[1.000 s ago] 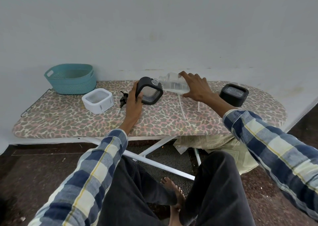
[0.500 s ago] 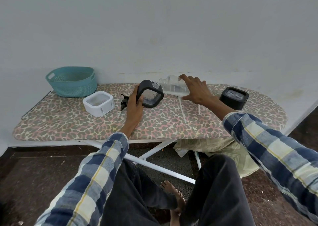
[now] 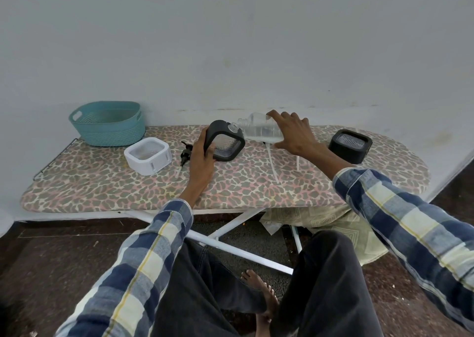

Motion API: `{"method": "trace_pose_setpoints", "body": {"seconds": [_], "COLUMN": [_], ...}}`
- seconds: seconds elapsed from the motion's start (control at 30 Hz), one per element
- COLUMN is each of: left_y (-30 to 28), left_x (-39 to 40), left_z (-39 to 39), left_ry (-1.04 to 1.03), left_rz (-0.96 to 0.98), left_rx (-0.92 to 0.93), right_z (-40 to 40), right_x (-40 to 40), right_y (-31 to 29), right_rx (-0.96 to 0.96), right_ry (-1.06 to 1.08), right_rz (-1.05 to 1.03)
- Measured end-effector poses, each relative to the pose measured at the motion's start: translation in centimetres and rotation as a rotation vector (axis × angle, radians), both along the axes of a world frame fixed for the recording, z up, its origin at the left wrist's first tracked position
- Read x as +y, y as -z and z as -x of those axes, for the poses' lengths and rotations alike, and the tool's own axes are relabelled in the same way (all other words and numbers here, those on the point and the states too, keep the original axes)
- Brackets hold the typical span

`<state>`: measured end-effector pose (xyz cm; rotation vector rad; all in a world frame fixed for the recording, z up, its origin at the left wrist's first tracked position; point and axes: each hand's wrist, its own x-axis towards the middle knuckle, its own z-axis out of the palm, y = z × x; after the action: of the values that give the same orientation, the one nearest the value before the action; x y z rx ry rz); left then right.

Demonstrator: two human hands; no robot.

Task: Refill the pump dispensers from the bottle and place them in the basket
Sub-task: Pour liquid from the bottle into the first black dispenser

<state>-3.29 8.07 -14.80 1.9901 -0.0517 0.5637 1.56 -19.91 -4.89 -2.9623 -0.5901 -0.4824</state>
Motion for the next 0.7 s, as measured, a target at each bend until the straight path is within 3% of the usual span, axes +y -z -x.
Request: {"method": "trace_pose_setpoints", "body": {"seconds": [0.7], "left_y": [0.3], "left_x": [-0.1], "left_z": [-0.2], "left_ry": [-0.012], "left_rz": [0.0], "left_rx": [0.008], "right_z": [0.4], "right_x": [0.1], "right_y": [-1.3], "right_rx": [-0.074], "right_ry": [0.028], "right_rz": [0.082]}}
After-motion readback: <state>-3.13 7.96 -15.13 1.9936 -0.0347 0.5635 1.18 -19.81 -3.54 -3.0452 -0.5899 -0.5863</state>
